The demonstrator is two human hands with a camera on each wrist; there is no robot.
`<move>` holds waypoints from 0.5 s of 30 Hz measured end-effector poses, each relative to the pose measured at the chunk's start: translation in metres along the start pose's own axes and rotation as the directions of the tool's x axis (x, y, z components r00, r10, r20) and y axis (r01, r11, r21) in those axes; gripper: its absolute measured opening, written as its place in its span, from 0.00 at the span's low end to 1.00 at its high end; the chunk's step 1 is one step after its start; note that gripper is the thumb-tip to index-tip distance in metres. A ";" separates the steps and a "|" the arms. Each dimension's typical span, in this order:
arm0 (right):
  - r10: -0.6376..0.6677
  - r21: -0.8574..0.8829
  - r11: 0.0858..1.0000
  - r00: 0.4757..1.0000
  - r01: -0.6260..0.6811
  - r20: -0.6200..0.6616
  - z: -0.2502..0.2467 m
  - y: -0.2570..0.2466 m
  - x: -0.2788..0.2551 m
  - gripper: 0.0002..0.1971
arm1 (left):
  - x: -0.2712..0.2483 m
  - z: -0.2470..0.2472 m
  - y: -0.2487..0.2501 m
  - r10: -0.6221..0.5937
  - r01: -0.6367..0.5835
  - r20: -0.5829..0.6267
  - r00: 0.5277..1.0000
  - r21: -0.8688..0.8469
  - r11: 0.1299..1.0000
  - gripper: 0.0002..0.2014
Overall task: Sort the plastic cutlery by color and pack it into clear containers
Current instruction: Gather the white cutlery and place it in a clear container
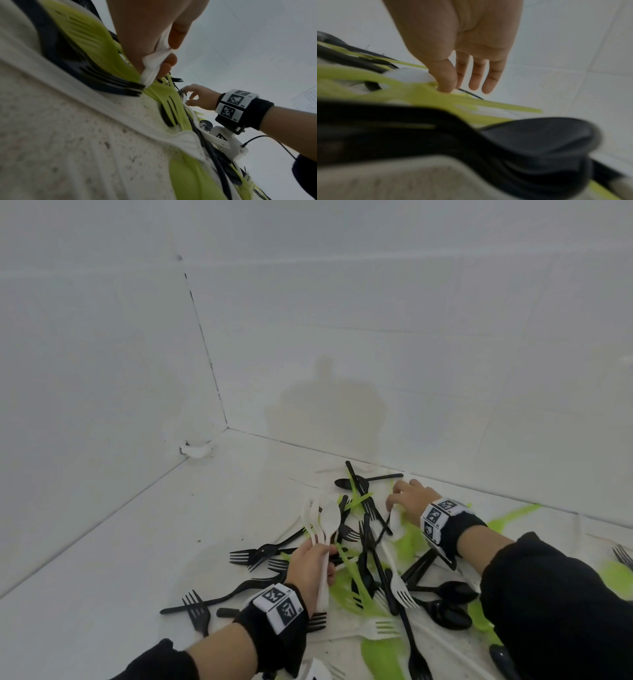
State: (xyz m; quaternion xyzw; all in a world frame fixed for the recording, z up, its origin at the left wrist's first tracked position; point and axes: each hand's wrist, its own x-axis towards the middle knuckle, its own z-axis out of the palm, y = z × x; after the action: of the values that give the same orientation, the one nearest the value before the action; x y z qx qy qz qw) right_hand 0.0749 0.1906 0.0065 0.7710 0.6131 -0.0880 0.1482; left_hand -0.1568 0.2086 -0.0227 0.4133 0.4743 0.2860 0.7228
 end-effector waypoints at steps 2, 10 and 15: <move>-0.030 -0.064 0.997 0.999 0.031 0.009 0.001 0.006 -0.002 0.17 | -0.001 -0.001 0.000 0.001 -0.002 -0.009 1.000 -0.010 1.000 0.09; 0.074 0.057 0.996 0.996 -0.072 -0.040 -0.005 0.030 -0.027 0.23 | -0.014 0.005 0.002 0.020 -0.020 -0.004 1.000 0.007 1.000 0.09; 0.133 0.438 0.895 0.988 -0.085 -0.080 -0.005 0.040 -0.048 0.22 | -0.025 0.007 0.002 0.025 -0.025 0.014 1.000 0.039 0.999 0.08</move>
State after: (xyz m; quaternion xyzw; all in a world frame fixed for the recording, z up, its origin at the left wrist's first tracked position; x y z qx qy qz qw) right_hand 0.1019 0.1401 0.0316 0.8215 0.5410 -0.1716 -0.0556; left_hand -0.1599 0.1869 -0.0086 0.4352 0.4696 0.2827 0.7143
